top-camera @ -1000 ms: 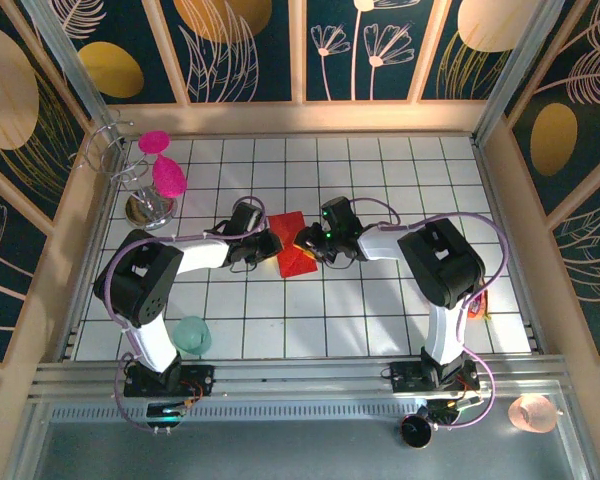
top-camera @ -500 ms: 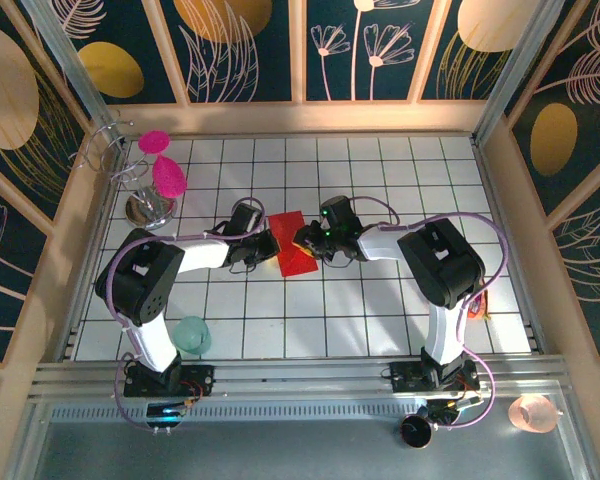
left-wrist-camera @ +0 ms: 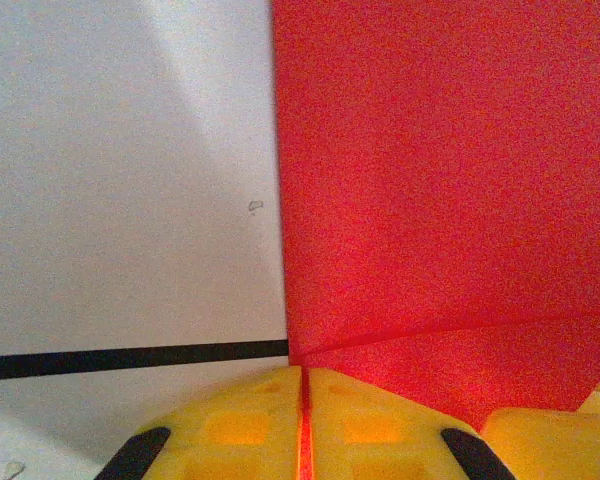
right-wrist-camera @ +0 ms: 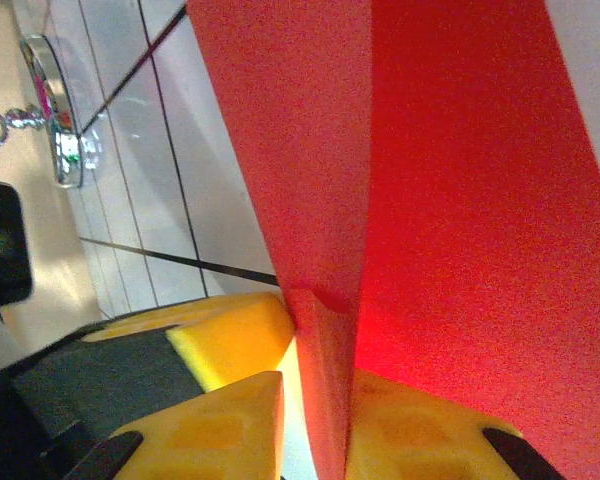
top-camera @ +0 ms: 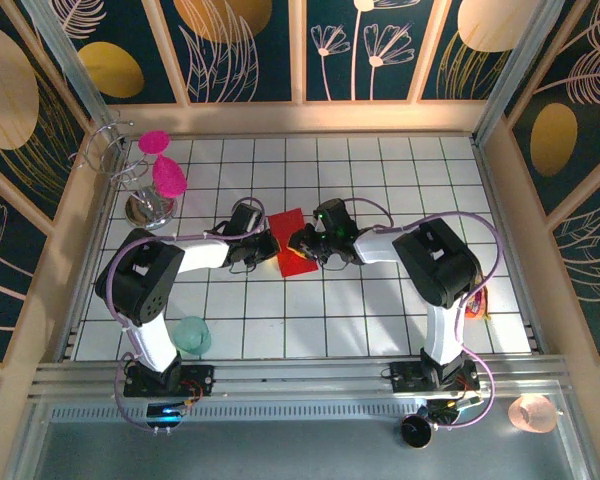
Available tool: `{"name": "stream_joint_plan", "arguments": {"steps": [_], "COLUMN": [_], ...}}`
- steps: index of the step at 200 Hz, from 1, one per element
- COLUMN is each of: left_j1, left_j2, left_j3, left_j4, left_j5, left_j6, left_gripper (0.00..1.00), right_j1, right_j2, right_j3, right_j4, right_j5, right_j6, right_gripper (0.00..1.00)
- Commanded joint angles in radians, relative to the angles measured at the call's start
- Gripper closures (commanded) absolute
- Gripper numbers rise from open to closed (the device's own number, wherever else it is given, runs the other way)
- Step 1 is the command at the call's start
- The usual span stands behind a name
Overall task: Fold a paper plane with a square sheet of paper (pick it up from the middle)
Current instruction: Pick up the paper from the center of the table, then turn over the paper at the center of the table.
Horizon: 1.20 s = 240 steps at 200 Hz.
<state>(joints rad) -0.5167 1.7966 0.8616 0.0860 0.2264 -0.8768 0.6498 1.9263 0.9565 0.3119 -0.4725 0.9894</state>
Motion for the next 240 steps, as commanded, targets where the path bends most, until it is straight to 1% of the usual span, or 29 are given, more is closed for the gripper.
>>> {"name": "stream_joint_plan", "arguments": {"steps": [1,30,34,45,56,74,90,103,105,116,129,144,157,168,180,206,240], "left_j1": [0.013,0.03,0.034,0.042,0.05,0.064,0.074,0.082,0.081,0.081,0.08,0.081,0.081,0.081,0.08,0.077,0.075], "left_j2": [-0.026,-0.076,-0.114,-0.162,-0.205,-0.271,-0.318,-0.339,-0.339,-0.342,-0.333,-0.312,-0.294,-0.285,-0.278,-0.266,-0.252], "left_j3": [-0.014,-0.046,-0.057,-0.085,-0.102,-0.13,-0.152,-0.166,-0.167,-0.174,-0.18,-0.194,-0.201,-0.202,-0.199,-0.182,-0.173], "left_j4": [0.004,0.06,0.068,0.103,0.129,0.182,0.253,0.322,0.331,0.397,0.483,0.612,0.714,0.764,0.778,0.736,0.76], "left_j5": [-0.005,0.023,0.022,0.023,0.033,0.071,0.129,0.19,0.199,0.25,0.314,0.384,0.421,0.44,0.445,0.469,0.497], "left_j6": [0.015,0.0,-0.009,-0.034,-0.051,-0.076,-0.111,-0.149,-0.156,-0.191,-0.237,-0.307,-0.362,-0.38,-0.371,-0.334,-0.341], "left_gripper": [0.88,0.87,0.87,0.83,0.78,0.68,0.53,0.44,0.42,0.36,0.32,0.29,0.27,0.26,0.25,0.23,0.26], "right_j1": [0.008,0.004,0.003,-0.007,-0.025,-0.064,-0.095,-0.096,-0.12,-0.148,-0.164,-0.169,-0.169,-0.168,-0.169,-0.168,-0.167], "right_j2": [0.024,-0.007,-0.012,-0.042,-0.08,-0.148,-0.204,-0.244,-0.249,-0.277,-0.301,-0.319,-0.324,-0.324,-0.32,-0.308,-0.298], "right_j3": [0.01,0.001,0.002,-0.007,-0.032,-0.072,-0.089,-0.107,-0.109,-0.12,-0.127,-0.13,-0.128,-0.132,-0.138,-0.139,-0.13], "right_j4": [0.022,0.044,0.043,0.056,0.105,0.187,0.238,0.286,0.294,0.334,0.369,0.394,0.41,0.432,0.461,0.5,0.51], "right_j5": [-0.004,0.016,0.023,0.036,0.032,0.013,-0.025,-0.062,-0.07,-0.105,-0.139,-0.171,-0.194,-0.212,-0.227,-0.255,-0.279], "right_j6": [-0.039,-0.072,-0.08,-0.099,-0.108,-0.108,-0.109,-0.097,-0.093,-0.071,-0.052,-0.039,-0.023,-0.007,0.016,0.044,0.048], "right_gripper": [0.82,0.93,0.93,0.98,0.99,1.0,1.0,1.0,1.0,1.0,1.0,1.0,1.0,1.0,1.0,1.0,1.0]}}
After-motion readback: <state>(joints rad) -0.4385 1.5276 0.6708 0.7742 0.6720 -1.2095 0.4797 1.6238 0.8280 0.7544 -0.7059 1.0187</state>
